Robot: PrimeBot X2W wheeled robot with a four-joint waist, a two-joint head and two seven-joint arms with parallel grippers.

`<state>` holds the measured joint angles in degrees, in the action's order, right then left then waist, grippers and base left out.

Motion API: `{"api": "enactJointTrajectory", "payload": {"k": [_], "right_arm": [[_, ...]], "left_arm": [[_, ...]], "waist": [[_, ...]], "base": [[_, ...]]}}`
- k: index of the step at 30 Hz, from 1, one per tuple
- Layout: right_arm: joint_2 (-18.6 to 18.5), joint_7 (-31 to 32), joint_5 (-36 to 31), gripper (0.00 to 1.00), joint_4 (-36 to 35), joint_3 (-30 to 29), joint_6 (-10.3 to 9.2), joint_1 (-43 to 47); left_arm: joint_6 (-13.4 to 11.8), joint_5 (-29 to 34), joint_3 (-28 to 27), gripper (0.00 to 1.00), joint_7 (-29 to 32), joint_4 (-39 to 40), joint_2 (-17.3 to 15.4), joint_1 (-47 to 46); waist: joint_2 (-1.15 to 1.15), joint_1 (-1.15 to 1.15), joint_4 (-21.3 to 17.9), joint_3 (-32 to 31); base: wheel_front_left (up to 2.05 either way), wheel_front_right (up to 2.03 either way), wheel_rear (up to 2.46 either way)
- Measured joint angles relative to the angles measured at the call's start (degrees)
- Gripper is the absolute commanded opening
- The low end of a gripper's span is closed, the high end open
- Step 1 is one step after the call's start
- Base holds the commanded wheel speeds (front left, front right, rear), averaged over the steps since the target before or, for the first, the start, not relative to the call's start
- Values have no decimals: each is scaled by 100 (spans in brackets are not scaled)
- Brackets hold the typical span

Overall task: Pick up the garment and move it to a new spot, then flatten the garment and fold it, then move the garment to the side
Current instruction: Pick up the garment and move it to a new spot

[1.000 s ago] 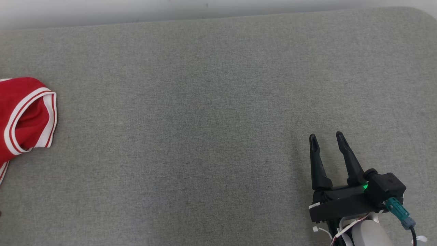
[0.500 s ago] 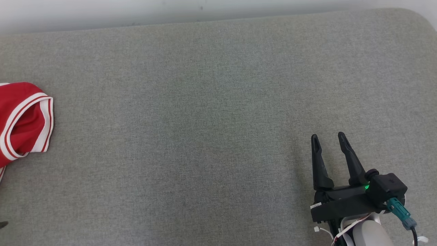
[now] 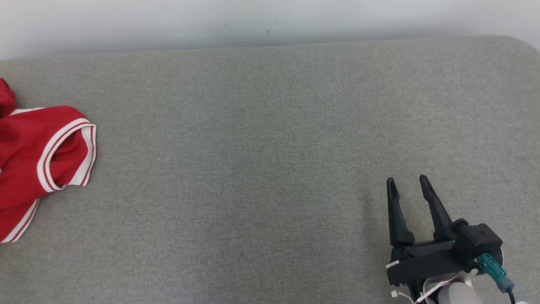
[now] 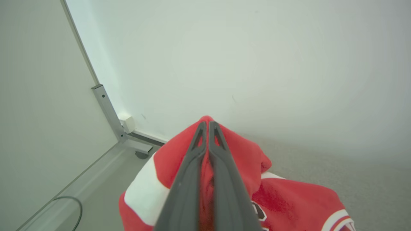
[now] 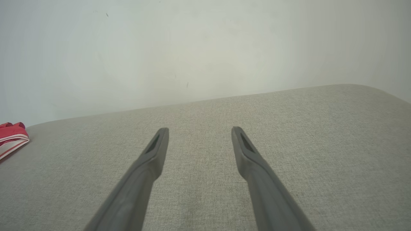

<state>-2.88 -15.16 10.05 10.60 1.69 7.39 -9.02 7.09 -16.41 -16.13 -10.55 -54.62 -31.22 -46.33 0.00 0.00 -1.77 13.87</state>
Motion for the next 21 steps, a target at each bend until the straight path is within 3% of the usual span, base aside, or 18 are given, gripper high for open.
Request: {"api": "enactJointTrajectory", "payload": {"k": [10,16,21], "right_arm": [[0,0,57,100,31,66,0,110],[-1,0,157,100,38,75,0,136],[-1,0,249,100,62,93,0,172]], "left_arm": [[31,-214,548,0,-181,1790,23,-355],[32,-482,1024,0,309,3475,160,-476],[32,-592,1366,0,743,4313,390,-597]], "waist": [[0,-1,85,-276],[0,0,-195,-322],[0,0,-482,-369]], "base": [[0,0,0],[0,0,0],[0,0,0]]}}
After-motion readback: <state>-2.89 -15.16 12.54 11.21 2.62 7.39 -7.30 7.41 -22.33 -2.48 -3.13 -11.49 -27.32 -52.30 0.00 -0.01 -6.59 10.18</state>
